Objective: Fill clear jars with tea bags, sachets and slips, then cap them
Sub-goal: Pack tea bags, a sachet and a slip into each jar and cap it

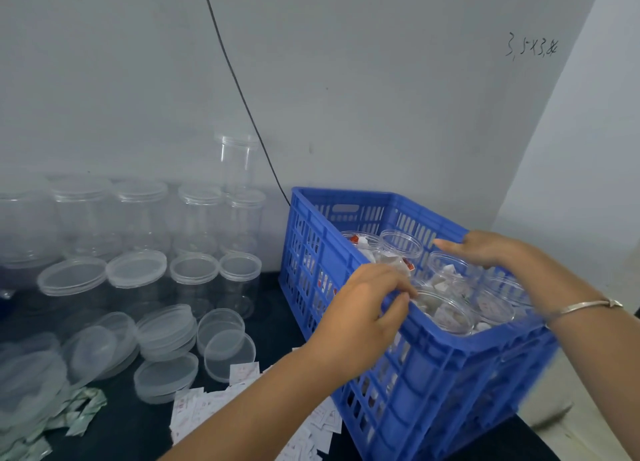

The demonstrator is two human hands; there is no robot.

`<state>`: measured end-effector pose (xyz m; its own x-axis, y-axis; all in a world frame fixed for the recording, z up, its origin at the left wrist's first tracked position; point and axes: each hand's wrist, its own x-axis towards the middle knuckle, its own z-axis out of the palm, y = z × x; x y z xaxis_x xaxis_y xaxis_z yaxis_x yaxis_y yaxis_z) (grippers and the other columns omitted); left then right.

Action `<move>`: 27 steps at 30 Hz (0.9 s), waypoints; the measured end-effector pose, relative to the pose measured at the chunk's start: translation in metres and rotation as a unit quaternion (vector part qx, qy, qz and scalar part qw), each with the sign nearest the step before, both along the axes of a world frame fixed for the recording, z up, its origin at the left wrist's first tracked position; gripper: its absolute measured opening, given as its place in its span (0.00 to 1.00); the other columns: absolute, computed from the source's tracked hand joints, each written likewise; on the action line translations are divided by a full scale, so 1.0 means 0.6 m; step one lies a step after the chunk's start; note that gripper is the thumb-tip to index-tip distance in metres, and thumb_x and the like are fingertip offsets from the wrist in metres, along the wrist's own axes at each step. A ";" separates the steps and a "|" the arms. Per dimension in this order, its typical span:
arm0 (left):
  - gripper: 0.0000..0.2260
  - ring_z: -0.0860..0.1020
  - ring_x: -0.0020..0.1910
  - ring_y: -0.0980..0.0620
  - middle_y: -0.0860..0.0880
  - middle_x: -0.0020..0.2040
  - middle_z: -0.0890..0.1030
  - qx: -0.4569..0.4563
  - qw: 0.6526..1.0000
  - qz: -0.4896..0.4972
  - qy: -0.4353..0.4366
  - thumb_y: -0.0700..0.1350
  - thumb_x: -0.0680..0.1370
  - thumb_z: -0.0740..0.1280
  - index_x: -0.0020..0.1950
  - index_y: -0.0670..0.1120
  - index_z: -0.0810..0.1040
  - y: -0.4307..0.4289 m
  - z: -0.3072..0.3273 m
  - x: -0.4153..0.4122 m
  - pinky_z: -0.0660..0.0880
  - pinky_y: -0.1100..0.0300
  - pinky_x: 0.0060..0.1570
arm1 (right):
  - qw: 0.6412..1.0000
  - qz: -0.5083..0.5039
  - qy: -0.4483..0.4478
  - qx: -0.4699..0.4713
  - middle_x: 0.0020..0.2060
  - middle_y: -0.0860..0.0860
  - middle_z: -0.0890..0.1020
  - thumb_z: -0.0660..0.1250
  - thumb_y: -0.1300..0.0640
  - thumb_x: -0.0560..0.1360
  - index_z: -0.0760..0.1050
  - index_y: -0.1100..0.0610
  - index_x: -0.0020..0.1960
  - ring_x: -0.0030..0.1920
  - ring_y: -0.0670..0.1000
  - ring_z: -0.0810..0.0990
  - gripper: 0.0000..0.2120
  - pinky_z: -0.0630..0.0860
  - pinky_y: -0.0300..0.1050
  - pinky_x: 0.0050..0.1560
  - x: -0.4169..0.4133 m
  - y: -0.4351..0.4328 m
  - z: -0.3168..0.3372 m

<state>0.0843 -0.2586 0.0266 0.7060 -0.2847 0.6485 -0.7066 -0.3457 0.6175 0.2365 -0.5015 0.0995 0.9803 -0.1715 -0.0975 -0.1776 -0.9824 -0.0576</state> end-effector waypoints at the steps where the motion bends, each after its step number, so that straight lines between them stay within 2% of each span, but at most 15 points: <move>1: 0.08 0.67 0.60 0.66 0.54 0.56 0.78 -0.005 1.000 0.009 -0.004 0.42 0.82 0.61 0.55 0.45 0.79 0.006 0.000 -0.004 0.57 0.82 0.57 | 1.000 0.005 -0.018 0.006 0.58 0.60 0.77 0.54 0.32 0.79 0.71 0.65 0.69 0.56 0.59 0.77 0.38 0.71 0.47 0.55 -0.003 0.004 0.002; 4: 0.07 0.66 0.60 0.66 0.54 0.57 0.77 -0.017 0.999 0.049 0.000 0.42 0.81 0.61 0.55 0.46 0.78 0.031 -0.008 -0.008 0.57 0.83 0.56 | 0.990 0.048 -0.130 0.033 0.59 0.62 0.78 0.61 0.37 0.80 0.73 0.64 0.65 0.57 0.61 0.77 0.30 0.71 0.48 0.53 -0.019 0.039 0.015; 7: 0.07 0.69 0.55 0.66 0.54 0.54 0.77 -0.050 0.992 0.097 0.057 0.41 0.81 0.62 0.53 0.45 0.79 0.069 -0.023 -0.001 0.60 0.82 0.51 | 0.966 0.121 -0.223 0.054 0.64 0.63 0.73 0.64 0.41 0.79 0.72 0.62 0.66 0.62 0.62 0.75 0.27 0.71 0.52 0.60 -0.045 0.113 0.026; 10: 0.06 0.72 0.45 0.66 0.52 0.50 0.78 -0.073 0.980 0.142 0.121 0.40 0.80 0.63 0.51 0.42 0.80 0.123 -0.035 0.010 0.66 0.76 0.48 | 0.934 0.264 -0.211 0.111 0.60 0.53 0.70 0.67 0.43 0.78 0.73 0.55 0.65 0.58 0.55 0.77 0.22 0.70 0.48 0.61 -0.084 0.216 0.027; 12: 0.06 0.74 0.44 0.58 0.47 0.52 0.81 -0.082 0.968 0.178 0.156 0.38 0.79 0.64 0.52 0.41 0.80 0.169 -0.035 0.016 0.69 0.65 0.48 | 0.913 0.341 -0.185 0.124 0.59 0.48 0.69 0.68 0.41 0.76 0.73 0.51 0.62 0.56 0.50 0.76 0.20 0.69 0.45 0.60 -0.110 0.288 0.025; 13: 0.06 0.76 0.45 0.55 0.46 0.53 0.81 -0.087 0.962 0.196 0.166 0.38 0.79 0.64 0.53 0.40 0.80 0.196 -0.032 0.019 0.70 0.63 0.48 | 0.905 0.367 -0.175 0.121 0.61 0.48 0.69 0.68 0.40 0.75 0.73 0.50 0.62 0.57 0.49 0.76 0.21 0.70 0.46 0.61 -0.118 0.322 0.022; 16: 0.07 0.76 0.48 0.55 0.48 0.49 0.80 -0.107 0.947 0.250 0.170 0.37 0.79 0.64 0.54 0.39 0.80 0.282 -0.014 0.027 0.69 0.68 0.48 | 0.893 0.406 -0.161 0.112 0.64 0.49 0.68 0.66 0.39 0.76 0.71 0.51 0.65 0.62 0.50 0.74 0.24 0.71 0.53 0.66 -0.117 0.416 0.013; 18: 0.07 0.75 0.48 0.54 0.48 0.48 0.79 -0.117 0.936 0.287 0.169 0.37 0.79 0.64 0.55 0.39 0.79 0.335 0.002 0.036 0.67 0.70 0.44 | 0.891 0.408 -0.155 0.123 0.66 0.52 0.68 0.67 0.40 0.77 0.70 0.53 0.67 0.63 0.53 0.74 0.24 0.71 0.51 0.65 -0.097 0.471 0.006; 21: 0.09 0.75 0.50 0.54 0.48 0.49 0.79 -0.124 0.925 0.321 0.159 0.36 0.79 0.63 0.57 0.37 0.79 0.401 0.025 0.055 0.67 0.70 0.46 | 0.899 0.375 -0.161 0.159 0.67 0.56 0.67 0.69 0.43 0.77 0.69 0.57 0.69 0.61 0.55 0.74 0.27 0.69 0.46 0.59 -0.048 0.539 -0.006; 25: 0.10 0.75 0.51 0.54 0.49 0.52 0.79 -0.130 0.921 0.327 0.165 0.36 0.80 0.62 0.59 0.40 0.79 0.449 0.045 0.091 0.69 0.64 0.53 | 0.896 0.265 -0.212 0.285 0.69 0.59 0.65 0.73 0.46 0.75 0.63 0.61 0.72 0.65 0.59 0.72 0.34 0.66 0.45 0.56 0.031 0.595 -0.021; 27: 0.10 0.75 0.51 0.54 0.47 0.54 0.79 -0.125 0.923 0.323 0.169 0.36 0.80 0.62 0.59 0.40 0.78 0.458 0.042 0.120 0.70 0.66 0.51 | 0.883 0.186 -0.235 0.362 0.69 0.61 0.64 0.74 0.48 0.73 0.59 0.62 0.74 0.67 0.61 0.70 0.38 0.67 0.46 0.56 0.073 0.617 -0.026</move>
